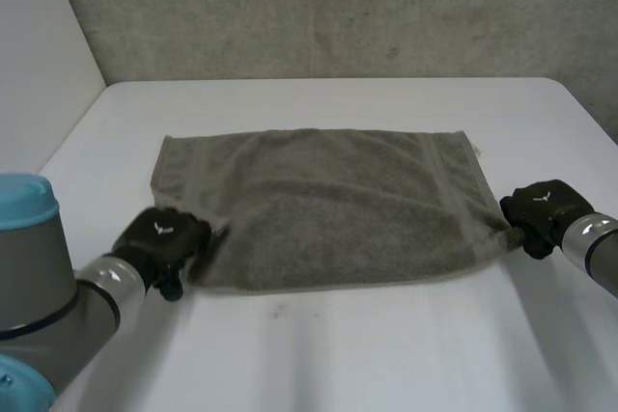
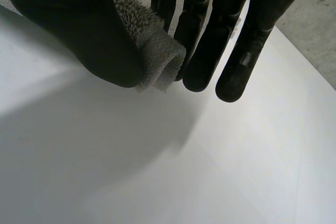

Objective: Fold the towel.

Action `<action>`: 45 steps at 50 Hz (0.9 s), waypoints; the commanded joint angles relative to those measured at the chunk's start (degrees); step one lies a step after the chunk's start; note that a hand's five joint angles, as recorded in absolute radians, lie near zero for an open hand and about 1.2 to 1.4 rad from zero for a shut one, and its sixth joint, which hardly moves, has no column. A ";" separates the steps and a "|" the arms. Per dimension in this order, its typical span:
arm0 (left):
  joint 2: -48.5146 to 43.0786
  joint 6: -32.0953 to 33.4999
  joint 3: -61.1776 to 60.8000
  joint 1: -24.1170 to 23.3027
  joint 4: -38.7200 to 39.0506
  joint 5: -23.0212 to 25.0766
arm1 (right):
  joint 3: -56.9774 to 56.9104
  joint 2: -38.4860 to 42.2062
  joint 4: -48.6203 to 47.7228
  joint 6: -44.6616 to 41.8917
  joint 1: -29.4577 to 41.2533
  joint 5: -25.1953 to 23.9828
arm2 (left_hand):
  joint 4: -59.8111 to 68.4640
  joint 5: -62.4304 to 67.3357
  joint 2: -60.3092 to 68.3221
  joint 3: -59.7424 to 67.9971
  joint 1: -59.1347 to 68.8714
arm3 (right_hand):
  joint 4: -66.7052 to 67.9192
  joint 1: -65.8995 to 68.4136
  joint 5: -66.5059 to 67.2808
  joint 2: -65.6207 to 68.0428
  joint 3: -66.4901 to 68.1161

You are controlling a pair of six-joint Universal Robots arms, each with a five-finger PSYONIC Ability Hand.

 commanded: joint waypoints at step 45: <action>-24.97 47.28 24.50 3.59 -14.46 27.94 | 1.67 0.28 -1.91 -0.06 -0.62 0.02 | -0.24 -0.18 0.04 0.04 -0.24 | 11.69 26.17 14.90 13.19 12.24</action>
